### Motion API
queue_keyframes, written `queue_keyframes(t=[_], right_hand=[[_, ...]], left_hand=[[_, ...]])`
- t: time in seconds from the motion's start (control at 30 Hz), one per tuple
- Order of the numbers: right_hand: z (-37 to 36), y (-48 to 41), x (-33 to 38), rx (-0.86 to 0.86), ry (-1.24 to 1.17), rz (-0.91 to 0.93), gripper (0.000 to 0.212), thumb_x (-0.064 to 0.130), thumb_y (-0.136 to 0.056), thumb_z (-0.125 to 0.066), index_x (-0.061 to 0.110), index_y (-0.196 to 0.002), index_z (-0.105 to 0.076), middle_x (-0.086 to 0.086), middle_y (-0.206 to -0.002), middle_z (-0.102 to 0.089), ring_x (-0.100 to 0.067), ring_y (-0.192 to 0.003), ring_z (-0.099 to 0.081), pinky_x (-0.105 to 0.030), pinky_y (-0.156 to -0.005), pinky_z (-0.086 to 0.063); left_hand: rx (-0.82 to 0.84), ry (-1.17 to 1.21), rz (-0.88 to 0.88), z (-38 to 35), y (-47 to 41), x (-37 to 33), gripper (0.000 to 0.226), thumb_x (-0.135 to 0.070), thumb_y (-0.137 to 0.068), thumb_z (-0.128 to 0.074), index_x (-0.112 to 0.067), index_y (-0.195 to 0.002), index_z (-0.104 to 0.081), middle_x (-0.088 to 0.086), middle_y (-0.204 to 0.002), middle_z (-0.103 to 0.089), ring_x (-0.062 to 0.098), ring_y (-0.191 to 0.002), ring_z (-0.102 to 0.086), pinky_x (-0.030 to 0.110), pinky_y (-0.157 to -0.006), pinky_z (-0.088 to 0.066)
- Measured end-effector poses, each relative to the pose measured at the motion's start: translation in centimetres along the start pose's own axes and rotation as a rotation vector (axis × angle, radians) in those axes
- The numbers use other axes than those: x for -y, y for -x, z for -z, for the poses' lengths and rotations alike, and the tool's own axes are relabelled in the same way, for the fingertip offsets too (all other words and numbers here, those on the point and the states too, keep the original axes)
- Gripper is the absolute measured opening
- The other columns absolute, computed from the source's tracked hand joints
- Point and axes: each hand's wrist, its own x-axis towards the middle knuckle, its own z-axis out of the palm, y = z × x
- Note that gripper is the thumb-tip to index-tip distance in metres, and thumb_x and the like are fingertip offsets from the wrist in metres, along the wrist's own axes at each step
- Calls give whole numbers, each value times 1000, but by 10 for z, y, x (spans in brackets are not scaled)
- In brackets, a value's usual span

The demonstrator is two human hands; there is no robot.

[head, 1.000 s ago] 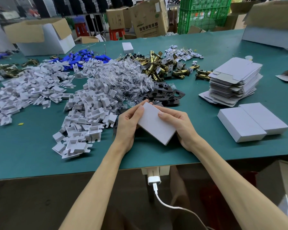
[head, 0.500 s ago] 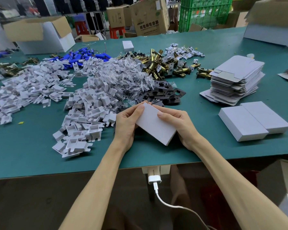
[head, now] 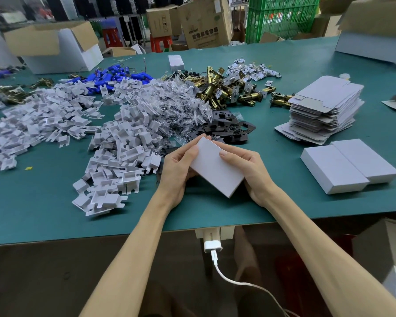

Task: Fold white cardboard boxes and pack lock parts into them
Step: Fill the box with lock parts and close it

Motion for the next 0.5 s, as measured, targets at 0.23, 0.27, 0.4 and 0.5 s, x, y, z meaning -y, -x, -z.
queue_keyframes(t=[0.23,0.27,0.4,0.5], right_hand=[[0,1,0,4,-7,4,34,32,-91,-69,26,-123,-75,-10,-114,-76,-20,-89,-69,-23,-74,-55],[1,1,0,6,-8,5,34,32,-91,-69,26,-123,-75,-10,-114,-76,-19,-89,-68,-22,-74,-55],[1,-1,0,17,10,13,30,30,-95,-69,27,-124,-74,-9,-116,-76,-19,-92,-69,-22,-76,-55],[-1,-2,-1,4,32,24,28,31,-97,-66,26,-124,-75,-5,-118,-75,-16,-94,-69,-22,-77,-55]], left_hand=[[25,0,-9,0,0,0,30,-19,-105,-57,-23,-132,-72,2,-130,-73,15,-104,-60,39,-91,-51],[34,-2,-17,1,0,0,30,-20,-106,-57,-24,-132,-72,2,-131,-72,15,-106,-60,39,-92,-51],[102,-20,-51,1,1,-1,39,-27,-100,-65,-31,-139,-66,-1,-135,-70,13,-110,-64,36,-94,-58],[135,-53,-55,0,1,-1,50,-30,-93,-71,-36,-142,-62,0,-135,-70,17,-113,-65,42,-102,-56]])
